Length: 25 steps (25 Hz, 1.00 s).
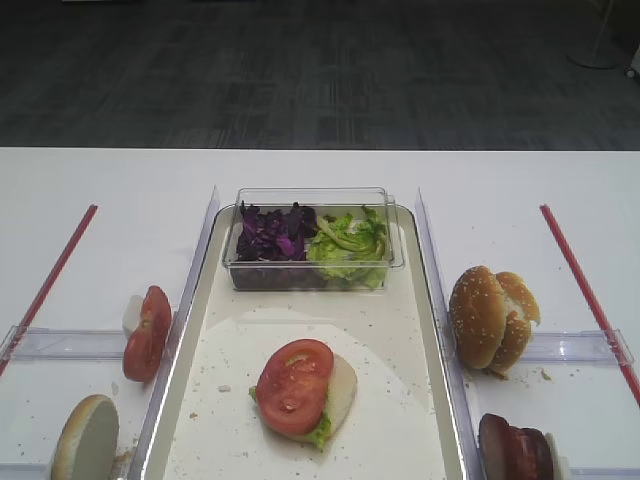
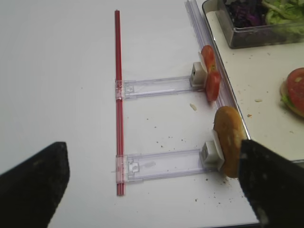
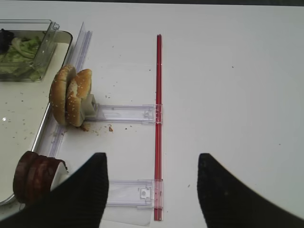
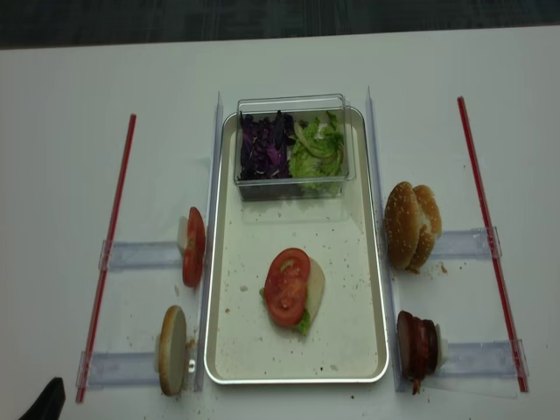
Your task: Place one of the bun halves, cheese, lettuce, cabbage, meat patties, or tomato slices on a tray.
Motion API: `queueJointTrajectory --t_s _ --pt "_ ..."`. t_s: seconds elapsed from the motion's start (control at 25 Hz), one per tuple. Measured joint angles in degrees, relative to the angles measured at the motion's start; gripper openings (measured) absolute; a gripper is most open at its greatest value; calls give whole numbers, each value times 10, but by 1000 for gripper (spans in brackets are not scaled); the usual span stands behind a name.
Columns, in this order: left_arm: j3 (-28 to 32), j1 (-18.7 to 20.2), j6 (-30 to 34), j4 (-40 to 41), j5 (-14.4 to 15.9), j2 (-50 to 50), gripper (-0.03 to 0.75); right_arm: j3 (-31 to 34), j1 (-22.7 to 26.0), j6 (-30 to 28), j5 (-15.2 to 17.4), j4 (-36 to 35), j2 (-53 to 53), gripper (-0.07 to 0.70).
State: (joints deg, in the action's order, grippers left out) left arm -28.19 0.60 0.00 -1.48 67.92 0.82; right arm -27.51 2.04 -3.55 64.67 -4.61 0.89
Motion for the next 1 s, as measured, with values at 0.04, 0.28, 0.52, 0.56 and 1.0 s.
queueJointTrajectory --t_s 0.04,0.28,0.52,0.56,1.0 --pt "0 0 -3 0 0 1 661 0 0 0 0 0 0 445" --pt "0 0 -11 7 0 1 661 0 0 0 0 0 0 445" --pt "0 0 -14 11 0 1 661 0 0 0 0 0 0 445" --pt "0 0 -14 11 0 1 661 0 0 0 0 0 0 445" --pt "0 0 -14 11 0 1 661 0 0 0 0 0 0 445"
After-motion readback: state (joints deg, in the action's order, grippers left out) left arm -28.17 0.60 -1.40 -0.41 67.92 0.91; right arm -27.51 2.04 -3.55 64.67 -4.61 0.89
